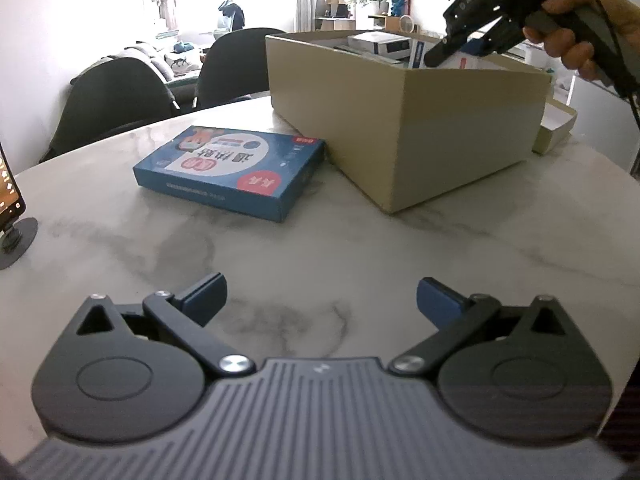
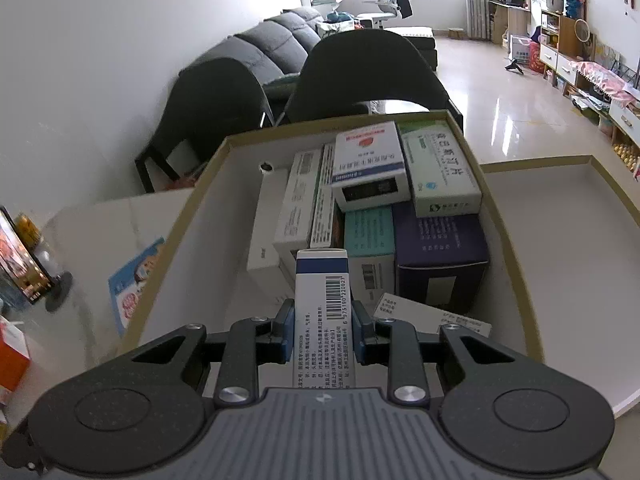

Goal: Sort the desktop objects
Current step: 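Lower the strawberry-print box into the beige box with the right gripper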

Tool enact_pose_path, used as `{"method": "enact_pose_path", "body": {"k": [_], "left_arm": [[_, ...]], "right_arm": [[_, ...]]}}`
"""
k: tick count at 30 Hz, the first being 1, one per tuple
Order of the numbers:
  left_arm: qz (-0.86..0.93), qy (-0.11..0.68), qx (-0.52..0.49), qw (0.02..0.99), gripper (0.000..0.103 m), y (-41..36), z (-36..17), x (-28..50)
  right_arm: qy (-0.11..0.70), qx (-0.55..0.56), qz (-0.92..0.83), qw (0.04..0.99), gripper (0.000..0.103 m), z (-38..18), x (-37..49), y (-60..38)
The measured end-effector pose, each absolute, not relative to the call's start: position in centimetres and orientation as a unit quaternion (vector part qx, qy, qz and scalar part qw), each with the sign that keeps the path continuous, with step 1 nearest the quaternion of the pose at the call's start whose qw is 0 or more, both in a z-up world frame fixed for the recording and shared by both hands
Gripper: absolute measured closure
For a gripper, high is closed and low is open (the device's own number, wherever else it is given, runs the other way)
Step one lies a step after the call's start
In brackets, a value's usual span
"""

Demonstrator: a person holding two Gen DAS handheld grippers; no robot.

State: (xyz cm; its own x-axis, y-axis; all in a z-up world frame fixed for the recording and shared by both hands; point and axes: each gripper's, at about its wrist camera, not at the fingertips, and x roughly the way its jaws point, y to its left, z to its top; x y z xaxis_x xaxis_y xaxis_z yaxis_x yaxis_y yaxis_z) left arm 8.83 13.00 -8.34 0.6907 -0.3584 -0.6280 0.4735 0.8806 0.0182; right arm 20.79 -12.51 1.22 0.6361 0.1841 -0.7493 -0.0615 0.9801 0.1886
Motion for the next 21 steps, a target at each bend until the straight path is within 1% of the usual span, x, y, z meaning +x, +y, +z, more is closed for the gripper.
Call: {"method": "enact_pose_path", "body": {"k": [21], "left_arm": [[-0.232, 0.324, 0.097, 0.912, 0.0, 12.6, -8.3, 8.7]], "right_arm": [[0.464, 0.038, 0.049, 0.883, 0.072, -2.2, 23.0, -11.1]]}}
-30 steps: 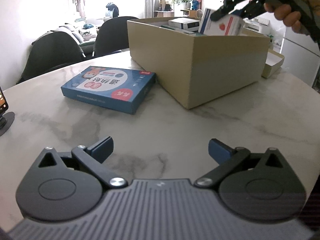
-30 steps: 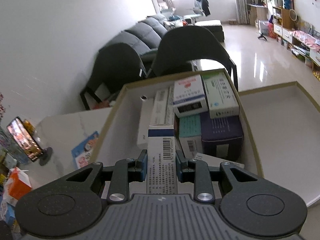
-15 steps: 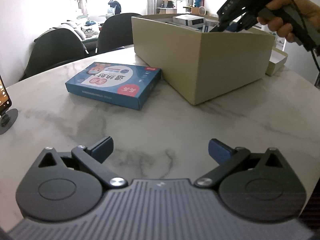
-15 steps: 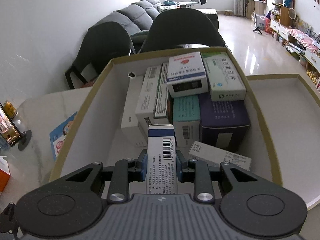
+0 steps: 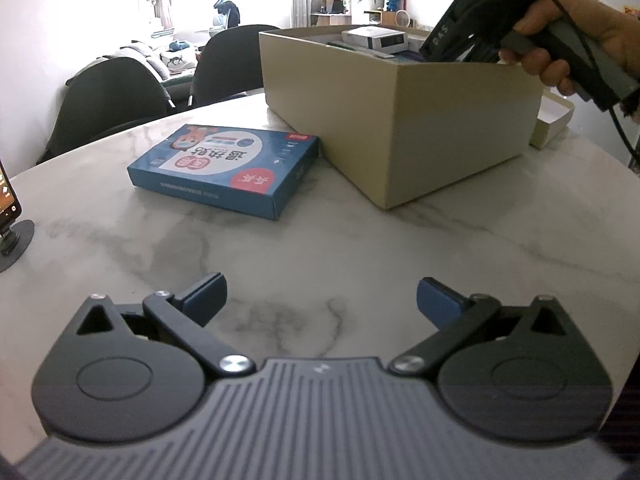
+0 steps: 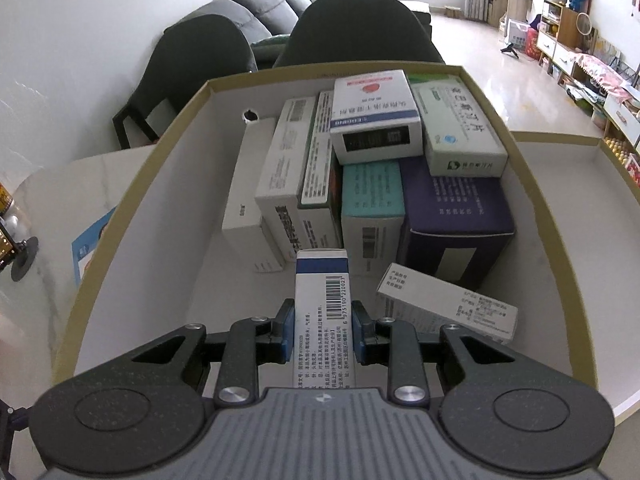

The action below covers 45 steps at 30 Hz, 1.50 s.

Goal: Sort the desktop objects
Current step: 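Lower the strawberry-print box into the beige box with the right gripper, then open the right gripper to release the strawberry-print box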

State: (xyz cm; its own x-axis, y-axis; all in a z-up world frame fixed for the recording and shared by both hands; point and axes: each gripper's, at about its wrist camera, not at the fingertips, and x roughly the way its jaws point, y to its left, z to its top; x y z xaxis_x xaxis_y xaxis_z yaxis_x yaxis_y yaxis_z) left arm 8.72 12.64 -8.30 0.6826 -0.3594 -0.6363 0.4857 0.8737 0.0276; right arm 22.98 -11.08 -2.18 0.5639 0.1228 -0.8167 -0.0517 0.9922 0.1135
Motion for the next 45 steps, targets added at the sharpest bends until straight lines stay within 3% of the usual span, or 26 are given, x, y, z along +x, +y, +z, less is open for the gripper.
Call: {"method": "enact_pose_path", "body": {"k": [19, 36, 45], "left_arm": [[-0.231, 0.324, 0.098, 0.912, 0.0, 12.6, -8.4, 8.7], [-0.22, 0.329, 0.093, 0.913, 0.0, 12.8, -8.5, 8.8], [-0.197, 0.338, 0.09, 0.916, 0.0, 13.1, -8.6, 9.0]], "right_arm": [[0.47, 0.02, 0.041, 0.881, 0.071, -2.2, 23.3, -10.6], [0.426, 0.027, 0.048, 0.903, 0.053, 0.1, 20.9, -10.7], [0.399, 0.025, 0.054, 0.915, 0.034, 1.2, 19.4, -10.4]]}}
